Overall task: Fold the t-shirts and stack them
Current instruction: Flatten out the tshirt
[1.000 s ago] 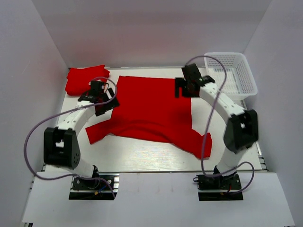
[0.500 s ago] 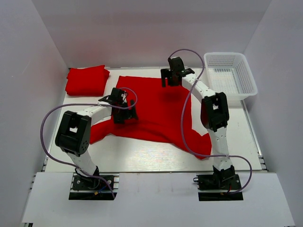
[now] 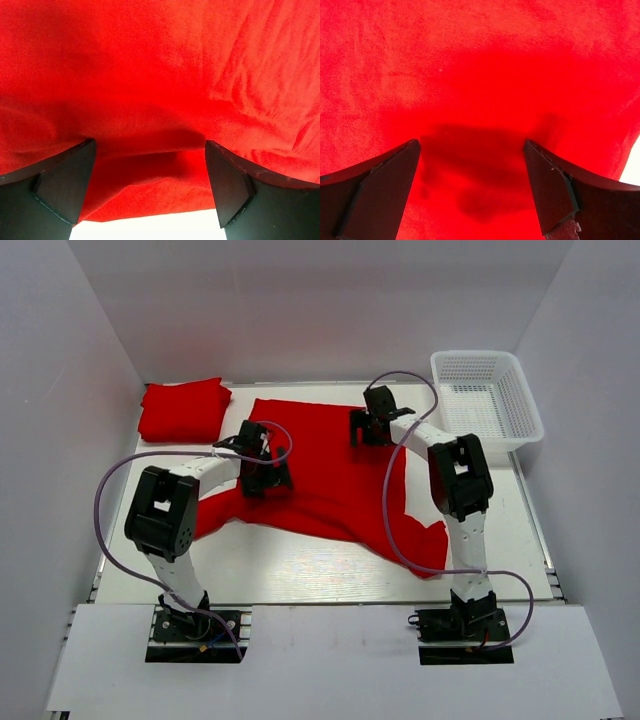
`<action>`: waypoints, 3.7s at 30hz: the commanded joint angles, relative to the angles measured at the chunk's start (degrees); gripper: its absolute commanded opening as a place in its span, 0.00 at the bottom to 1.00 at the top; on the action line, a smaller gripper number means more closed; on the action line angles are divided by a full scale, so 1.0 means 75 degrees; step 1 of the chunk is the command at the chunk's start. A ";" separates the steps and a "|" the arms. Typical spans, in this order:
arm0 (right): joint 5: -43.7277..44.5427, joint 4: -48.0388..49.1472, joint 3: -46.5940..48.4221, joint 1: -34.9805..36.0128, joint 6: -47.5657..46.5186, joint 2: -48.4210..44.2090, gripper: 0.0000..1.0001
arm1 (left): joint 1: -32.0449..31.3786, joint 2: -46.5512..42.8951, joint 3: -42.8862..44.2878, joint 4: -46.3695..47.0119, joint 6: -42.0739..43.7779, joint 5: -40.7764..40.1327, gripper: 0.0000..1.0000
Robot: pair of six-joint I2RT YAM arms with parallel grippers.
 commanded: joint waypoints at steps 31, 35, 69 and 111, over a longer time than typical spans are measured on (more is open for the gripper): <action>0.1335 -0.1777 -0.4893 -0.0164 0.1351 -0.6865 0.90 | 0.0537 -0.1450 0.1515 -0.2706 -0.0193 -0.2935 1.00; 0.1580 -0.1039 -0.3293 -0.0129 0.0519 -0.5892 0.90 | 0.1380 -0.1005 0.1421 -0.2380 -0.0360 -0.2935 1.00; 0.1733 -0.0569 0.1800 -0.0292 -0.0783 -0.0922 0.88 | 0.2273 0.0918 0.0170 0.1731 0.1387 -0.1564 0.72; 0.0902 -0.0546 0.2784 -0.0433 -0.0513 0.0296 0.88 | 0.1839 -0.1166 -0.0442 0.1207 0.1446 -0.2466 0.00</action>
